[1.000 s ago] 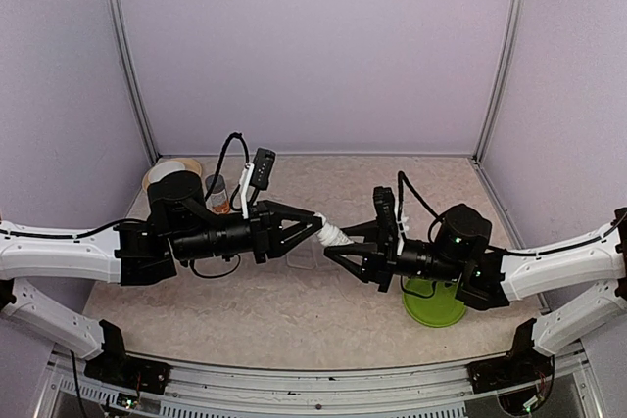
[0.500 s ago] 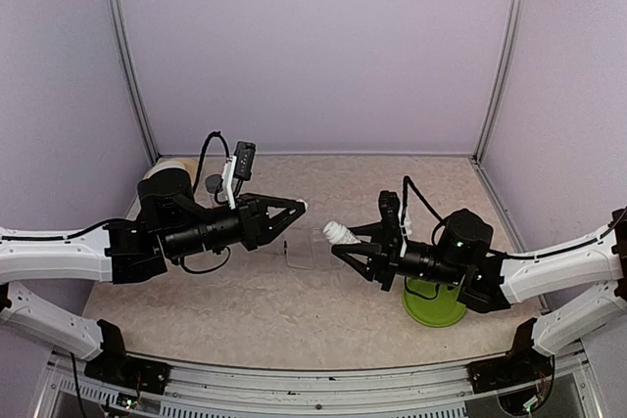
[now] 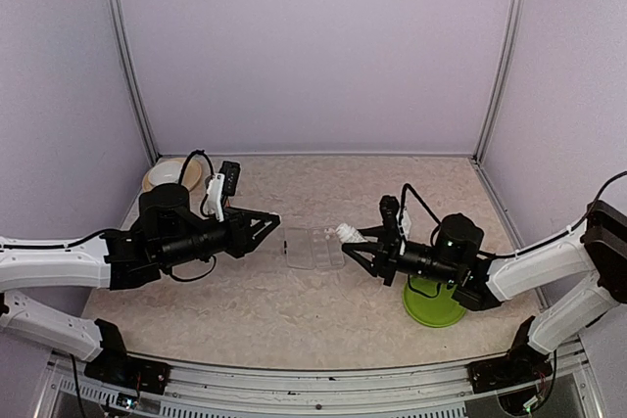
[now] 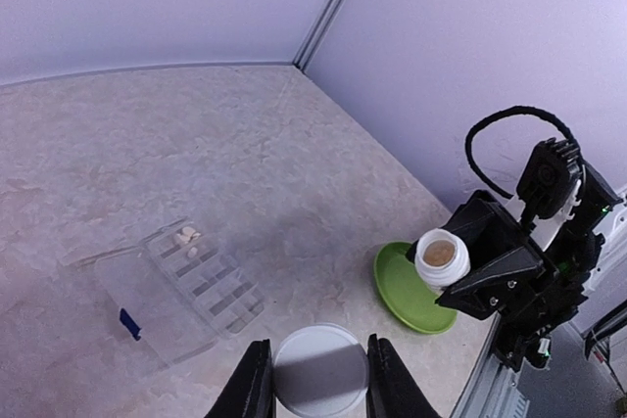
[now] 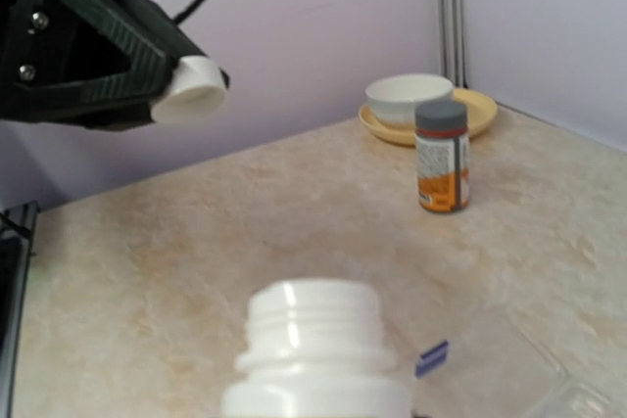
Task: Sort the pills into containers
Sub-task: Place the lid of the pill bottle at the center of the board.
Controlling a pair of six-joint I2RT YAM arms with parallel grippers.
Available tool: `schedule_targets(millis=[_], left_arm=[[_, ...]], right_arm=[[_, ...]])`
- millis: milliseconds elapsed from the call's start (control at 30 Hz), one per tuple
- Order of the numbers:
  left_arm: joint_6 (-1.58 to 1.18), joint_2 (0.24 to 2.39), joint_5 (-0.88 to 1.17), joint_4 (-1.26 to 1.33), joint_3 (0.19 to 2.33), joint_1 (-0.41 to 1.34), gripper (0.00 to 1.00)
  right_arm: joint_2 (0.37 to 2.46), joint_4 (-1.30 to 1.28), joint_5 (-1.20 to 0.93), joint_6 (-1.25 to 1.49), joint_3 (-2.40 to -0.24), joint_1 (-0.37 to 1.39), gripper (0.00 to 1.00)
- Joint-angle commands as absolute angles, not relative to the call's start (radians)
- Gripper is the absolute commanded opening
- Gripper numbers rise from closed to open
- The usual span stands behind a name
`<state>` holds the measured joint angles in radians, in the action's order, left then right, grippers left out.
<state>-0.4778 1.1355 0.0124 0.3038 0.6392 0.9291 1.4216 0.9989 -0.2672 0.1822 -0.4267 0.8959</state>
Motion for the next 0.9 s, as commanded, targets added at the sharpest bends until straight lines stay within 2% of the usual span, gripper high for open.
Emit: schedule_targets(millis=[0, 167, 333, 867], left_arm=[[-0.437, 1.122, -0.086, 0.258, 0.600, 0.901, 0.24], [-0.404, 1.139, -0.251, 0.220, 0.552, 0.894, 0.24], [-0.409, 1.200, -0.330, 0.226, 0.511, 0.875, 0.24], [-0.439, 1.570, -0.330, 0.359, 0.511, 0.807, 0.23]], right_arm=[[1.478, 1.076, -0.297, 0.195, -0.414, 0.870, 0.00], [1.525, 1.117, -0.316, 0.209, -0.419, 0.860, 0.00], [1.552, 1.124, -0.336, 0.214, -0.430, 0.854, 0.00], [1.527, 1.138, -0.354, 0.230, -0.402, 0.848, 0.00]])
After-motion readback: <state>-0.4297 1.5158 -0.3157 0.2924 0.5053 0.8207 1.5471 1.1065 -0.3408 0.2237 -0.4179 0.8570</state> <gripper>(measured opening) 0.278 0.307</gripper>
